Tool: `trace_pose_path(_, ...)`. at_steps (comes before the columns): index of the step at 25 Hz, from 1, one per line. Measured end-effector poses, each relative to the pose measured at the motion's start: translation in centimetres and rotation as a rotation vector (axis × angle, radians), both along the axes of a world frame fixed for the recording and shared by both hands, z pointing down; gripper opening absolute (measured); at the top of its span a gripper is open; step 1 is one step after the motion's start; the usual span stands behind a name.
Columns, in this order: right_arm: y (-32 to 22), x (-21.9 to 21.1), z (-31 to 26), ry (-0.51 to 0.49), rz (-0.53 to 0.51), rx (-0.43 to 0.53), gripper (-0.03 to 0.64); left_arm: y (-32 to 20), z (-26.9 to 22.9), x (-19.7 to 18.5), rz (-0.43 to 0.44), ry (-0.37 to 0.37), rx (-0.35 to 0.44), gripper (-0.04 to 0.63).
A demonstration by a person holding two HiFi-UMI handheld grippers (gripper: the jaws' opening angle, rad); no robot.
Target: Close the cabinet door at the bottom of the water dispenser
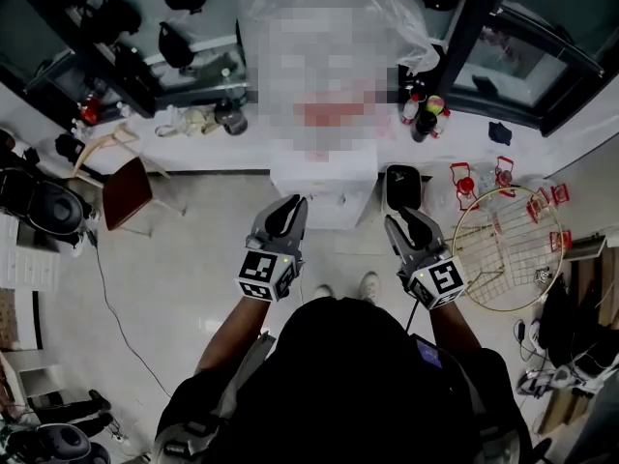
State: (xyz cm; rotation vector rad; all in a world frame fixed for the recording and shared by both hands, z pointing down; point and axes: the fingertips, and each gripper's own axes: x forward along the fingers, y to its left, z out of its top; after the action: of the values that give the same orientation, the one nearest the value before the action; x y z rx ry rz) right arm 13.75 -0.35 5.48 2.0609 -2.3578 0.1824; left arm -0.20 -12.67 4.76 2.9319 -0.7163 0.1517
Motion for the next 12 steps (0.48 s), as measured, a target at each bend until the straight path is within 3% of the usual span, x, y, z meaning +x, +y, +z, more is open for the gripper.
trace_pose_path(6, -0.9, -0.5, -1.1, -0.054, -0.04, 0.018, 0.067, 0.2, -1.0, -0.4, -0.014, 0.018, 0.005, 0.017)
trace_pose_path(12, -1.6, 0.6, -1.2, -0.043, -0.041, 0.027, 0.044, 0.5, -1.3, -0.2, -0.015, 0.013, 0.012, 0.008)
